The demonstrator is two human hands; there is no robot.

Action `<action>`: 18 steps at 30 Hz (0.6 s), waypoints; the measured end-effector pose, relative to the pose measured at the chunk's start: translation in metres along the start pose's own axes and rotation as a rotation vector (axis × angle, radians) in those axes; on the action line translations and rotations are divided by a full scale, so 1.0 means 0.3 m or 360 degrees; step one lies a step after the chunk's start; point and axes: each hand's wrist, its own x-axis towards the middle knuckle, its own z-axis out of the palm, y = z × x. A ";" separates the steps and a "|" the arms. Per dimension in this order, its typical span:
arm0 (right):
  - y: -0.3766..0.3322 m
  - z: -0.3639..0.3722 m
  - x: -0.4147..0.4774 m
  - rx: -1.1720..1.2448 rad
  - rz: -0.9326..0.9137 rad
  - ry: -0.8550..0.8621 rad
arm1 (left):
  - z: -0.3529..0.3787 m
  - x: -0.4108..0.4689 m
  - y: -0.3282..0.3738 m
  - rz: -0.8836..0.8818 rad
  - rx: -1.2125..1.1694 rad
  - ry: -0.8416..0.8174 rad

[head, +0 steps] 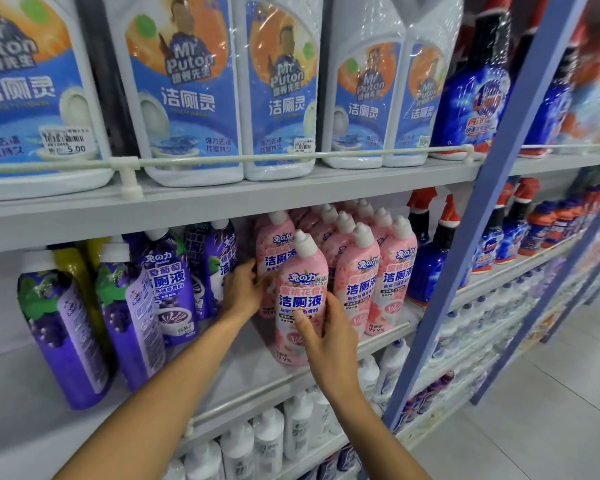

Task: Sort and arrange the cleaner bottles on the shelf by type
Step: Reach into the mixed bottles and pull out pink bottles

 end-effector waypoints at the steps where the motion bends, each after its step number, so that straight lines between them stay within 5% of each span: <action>1: -0.001 0.017 -0.017 0.0030 0.0024 0.0032 | 0.000 0.002 0.005 -0.0028 -0.0003 -0.0010; 7: -0.029 0.129 -0.040 0.0023 0.0108 0.0250 | 0.013 0.033 -0.022 -0.0152 -0.0072 -0.0033; 18: 0.021 0.185 0.083 0.0009 0.0139 0.0204 | 0.002 0.041 -0.038 -0.0228 -0.0285 -0.0135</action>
